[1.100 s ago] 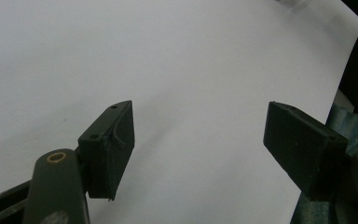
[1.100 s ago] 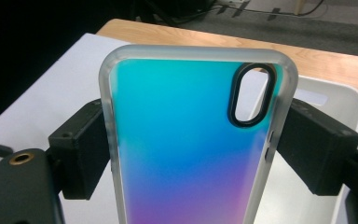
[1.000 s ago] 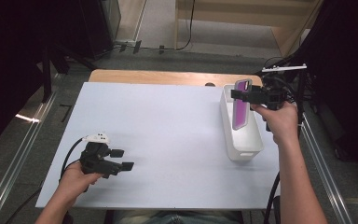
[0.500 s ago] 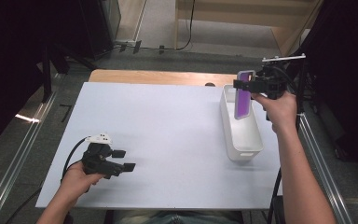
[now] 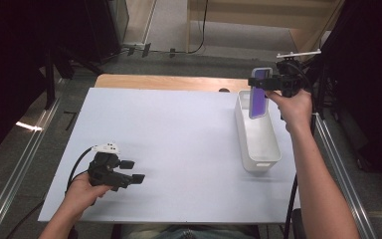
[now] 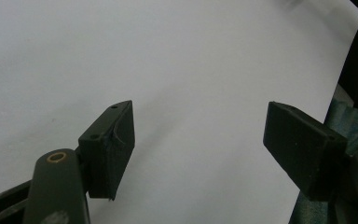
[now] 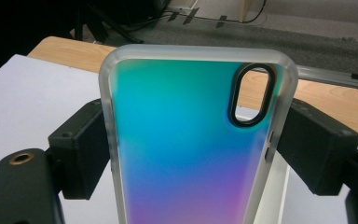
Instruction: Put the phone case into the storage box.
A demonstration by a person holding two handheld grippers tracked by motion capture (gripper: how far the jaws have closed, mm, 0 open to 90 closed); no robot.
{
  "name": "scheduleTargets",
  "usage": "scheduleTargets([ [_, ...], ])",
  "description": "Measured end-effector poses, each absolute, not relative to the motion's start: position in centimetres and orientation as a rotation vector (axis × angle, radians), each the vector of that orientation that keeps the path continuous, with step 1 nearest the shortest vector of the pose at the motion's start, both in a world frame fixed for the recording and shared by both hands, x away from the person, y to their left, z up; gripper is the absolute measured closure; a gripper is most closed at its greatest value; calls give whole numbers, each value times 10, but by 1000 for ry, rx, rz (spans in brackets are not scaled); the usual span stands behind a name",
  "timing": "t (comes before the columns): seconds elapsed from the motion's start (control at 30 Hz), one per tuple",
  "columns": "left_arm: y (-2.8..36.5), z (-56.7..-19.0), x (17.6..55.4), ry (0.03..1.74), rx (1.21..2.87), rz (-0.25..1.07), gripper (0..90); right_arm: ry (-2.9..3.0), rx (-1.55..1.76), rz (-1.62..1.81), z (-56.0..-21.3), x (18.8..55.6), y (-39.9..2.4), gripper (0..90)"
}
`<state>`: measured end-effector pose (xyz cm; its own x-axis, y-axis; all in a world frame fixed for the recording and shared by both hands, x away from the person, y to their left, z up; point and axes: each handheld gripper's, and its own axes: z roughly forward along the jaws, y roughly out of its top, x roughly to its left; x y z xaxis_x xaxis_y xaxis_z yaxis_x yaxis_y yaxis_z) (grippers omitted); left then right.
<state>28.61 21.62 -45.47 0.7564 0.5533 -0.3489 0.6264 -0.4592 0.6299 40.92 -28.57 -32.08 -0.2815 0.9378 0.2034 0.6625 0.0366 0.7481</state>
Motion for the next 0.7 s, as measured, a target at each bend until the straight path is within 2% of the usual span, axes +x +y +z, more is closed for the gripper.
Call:
scheduleTargets([
  [0.7,217,-454,286,878,2173,-129,247,1861,1665,1056,-332,444,-281,149],
])
